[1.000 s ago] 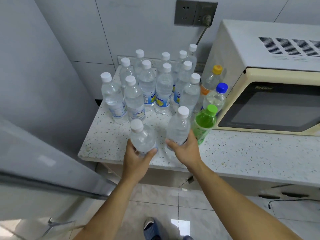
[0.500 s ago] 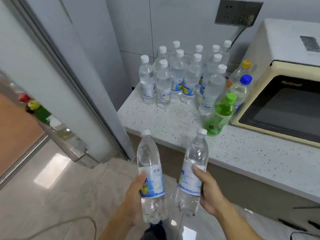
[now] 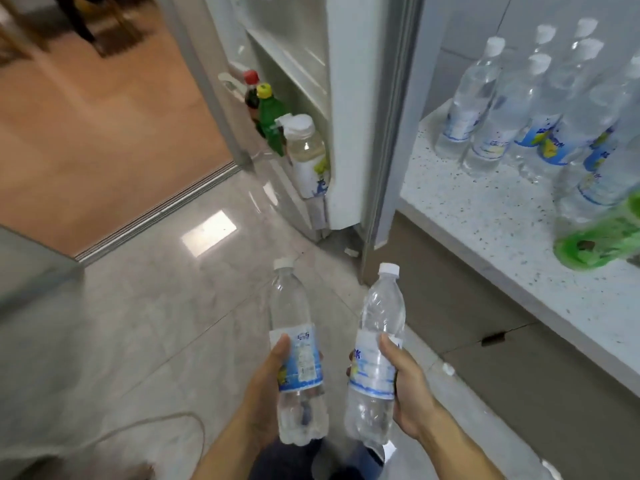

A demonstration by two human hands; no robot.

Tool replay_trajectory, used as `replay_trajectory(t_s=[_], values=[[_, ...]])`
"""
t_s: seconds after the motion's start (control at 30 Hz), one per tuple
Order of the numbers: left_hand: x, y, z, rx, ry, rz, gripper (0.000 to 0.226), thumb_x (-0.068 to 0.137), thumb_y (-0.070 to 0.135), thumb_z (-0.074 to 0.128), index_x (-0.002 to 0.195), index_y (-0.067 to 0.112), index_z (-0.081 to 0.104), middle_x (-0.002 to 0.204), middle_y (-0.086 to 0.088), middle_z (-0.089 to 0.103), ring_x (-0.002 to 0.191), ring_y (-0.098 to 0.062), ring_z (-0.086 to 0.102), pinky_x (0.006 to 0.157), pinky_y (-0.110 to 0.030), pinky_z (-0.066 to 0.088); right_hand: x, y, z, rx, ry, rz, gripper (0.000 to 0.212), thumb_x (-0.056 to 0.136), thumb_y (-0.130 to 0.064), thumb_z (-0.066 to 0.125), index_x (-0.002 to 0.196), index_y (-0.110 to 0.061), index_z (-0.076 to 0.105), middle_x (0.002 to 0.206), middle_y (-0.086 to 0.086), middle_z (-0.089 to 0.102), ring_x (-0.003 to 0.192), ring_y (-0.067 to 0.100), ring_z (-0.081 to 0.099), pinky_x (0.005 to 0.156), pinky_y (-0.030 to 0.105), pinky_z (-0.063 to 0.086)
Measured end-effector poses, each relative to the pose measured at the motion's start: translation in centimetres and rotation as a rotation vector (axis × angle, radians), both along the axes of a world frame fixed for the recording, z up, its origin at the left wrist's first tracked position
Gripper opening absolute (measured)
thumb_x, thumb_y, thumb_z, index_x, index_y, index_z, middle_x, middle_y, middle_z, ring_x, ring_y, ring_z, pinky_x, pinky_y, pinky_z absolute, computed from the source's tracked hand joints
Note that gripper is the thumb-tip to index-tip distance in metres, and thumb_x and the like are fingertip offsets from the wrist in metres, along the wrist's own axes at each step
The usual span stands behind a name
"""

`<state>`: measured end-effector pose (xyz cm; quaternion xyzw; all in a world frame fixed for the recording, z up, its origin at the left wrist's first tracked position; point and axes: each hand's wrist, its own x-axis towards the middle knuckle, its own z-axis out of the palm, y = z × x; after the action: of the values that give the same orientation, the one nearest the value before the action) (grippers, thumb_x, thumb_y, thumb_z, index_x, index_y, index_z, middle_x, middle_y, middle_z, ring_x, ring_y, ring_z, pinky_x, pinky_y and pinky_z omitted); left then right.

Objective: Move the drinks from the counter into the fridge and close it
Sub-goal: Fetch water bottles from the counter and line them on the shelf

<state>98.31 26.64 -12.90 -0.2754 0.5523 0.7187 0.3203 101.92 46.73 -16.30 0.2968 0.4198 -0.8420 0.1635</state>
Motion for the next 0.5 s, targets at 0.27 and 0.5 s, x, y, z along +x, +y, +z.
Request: replay_trajectory(t_s=[0.27,0.5], values=[[-0.6,-10.1,-0.2,-0.025,-0.004,0.281,0.053,0.071,0.057,0.057,0.081,0.011,0.082,0.088,-0.016,0.076,0.066,-0.026,0.074,0.049,-0.03,0.057,-5.2,-9.9,0.5,0.077,0.035,0.266,0.051,0.076,-0.047,0.07,0.101,-0.003,0.073,0.092,0.021,0.071,0.08,0.032,0.071,0.068,0.038,0.059],[-4.4,-21.0,0.7,-0.019,0.055,0.367,0.057,0.064,0.06,0.062,0.089,0.013,0.081,0.095,-0.017,0.076,0.075,-0.027,0.076,0.052,-0.03,0.057,-11.5,-21.1,2.0,0.119,0.073,0.396,0.052,0.076,-0.046,0.07,0.105,-0.004,0.071,0.093,0.02,0.072,0.08,0.031,0.072,0.069,0.038,0.059]])
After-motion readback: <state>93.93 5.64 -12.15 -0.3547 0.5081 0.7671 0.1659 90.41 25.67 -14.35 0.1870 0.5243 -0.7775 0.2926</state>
